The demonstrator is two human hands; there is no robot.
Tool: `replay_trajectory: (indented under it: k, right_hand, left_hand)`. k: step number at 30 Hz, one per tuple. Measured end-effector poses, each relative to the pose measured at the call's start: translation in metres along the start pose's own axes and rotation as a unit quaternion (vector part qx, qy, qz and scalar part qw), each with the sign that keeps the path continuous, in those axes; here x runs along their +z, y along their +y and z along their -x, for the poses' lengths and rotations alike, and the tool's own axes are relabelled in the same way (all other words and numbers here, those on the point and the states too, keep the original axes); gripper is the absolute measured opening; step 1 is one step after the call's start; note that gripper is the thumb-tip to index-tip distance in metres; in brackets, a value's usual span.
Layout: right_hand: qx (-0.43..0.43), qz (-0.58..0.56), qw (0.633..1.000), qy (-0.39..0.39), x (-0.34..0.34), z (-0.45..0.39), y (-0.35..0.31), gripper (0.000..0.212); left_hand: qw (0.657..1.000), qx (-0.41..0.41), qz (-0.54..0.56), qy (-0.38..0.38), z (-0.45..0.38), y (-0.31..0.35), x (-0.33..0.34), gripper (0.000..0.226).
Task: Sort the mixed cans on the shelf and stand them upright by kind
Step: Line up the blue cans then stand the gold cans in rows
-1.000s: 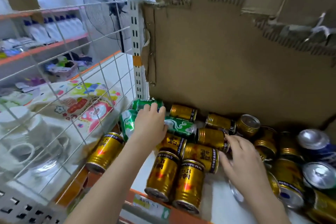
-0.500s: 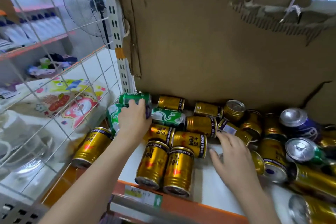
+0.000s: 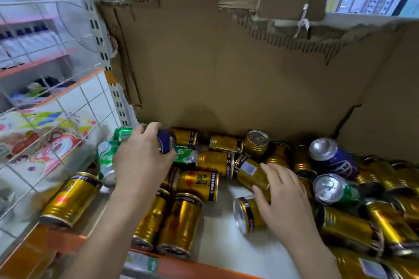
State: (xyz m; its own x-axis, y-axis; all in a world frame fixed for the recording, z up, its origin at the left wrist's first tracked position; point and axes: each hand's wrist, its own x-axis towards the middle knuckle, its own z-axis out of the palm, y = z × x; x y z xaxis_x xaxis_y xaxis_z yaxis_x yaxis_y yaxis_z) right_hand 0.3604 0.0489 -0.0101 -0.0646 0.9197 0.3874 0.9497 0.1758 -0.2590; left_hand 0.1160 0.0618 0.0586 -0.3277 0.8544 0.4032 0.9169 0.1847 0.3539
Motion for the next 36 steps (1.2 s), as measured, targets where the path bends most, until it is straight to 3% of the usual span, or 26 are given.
replay_trajectory:
  k: [7,14,16,20,24,30,33,36]
  right_hand:
    - [0.008,-0.009,1.0,0.008,-0.036,-0.006,0.07,0.046]
    - [-0.034,0.077,0.996,0.026,-0.06,-0.046,0.135,0.049]
    - [-0.066,0.115,0.991,-0.018,-0.063,-0.063,0.142,0.054]
    - [-0.089,0.161,0.966,-0.183,-0.06,-0.093,0.149,0.065]
    - [-0.087,0.143,0.955,-0.247,-0.053,-0.109,0.147,0.072]
    - [-0.052,0.134,0.947,-0.288,-0.045,-0.118,0.147,0.066]
    - [-0.047,0.108,0.958,-0.261,-0.046,-0.114,0.147,0.052]
    - [-0.034,0.036,0.978,-0.204,-0.054,-0.104,0.151,0.053]
  left_hand:
    - [0.99,0.1,0.088,-0.041,0.045,0.104,0.024,0.051]
    - [0.979,0.155,0.112,-0.075,0.088,0.188,0.051,0.061]
    - [0.981,0.144,0.1,-0.081,0.091,0.197,0.054,0.062]
    - [0.988,0.105,0.076,-0.08,0.094,0.203,0.054,0.061]
    - [0.993,0.092,0.051,-0.053,0.105,0.207,0.062,0.062]
    - [0.995,0.042,0.07,-0.053,0.114,0.21,0.064,0.06]
    - [0.993,0.019,0.092,-0.073,0.114,0.209,0.062,0.058]
    - [0.991,0.042,0.112,-0.066,0.111,0.203,0.058,0.057]
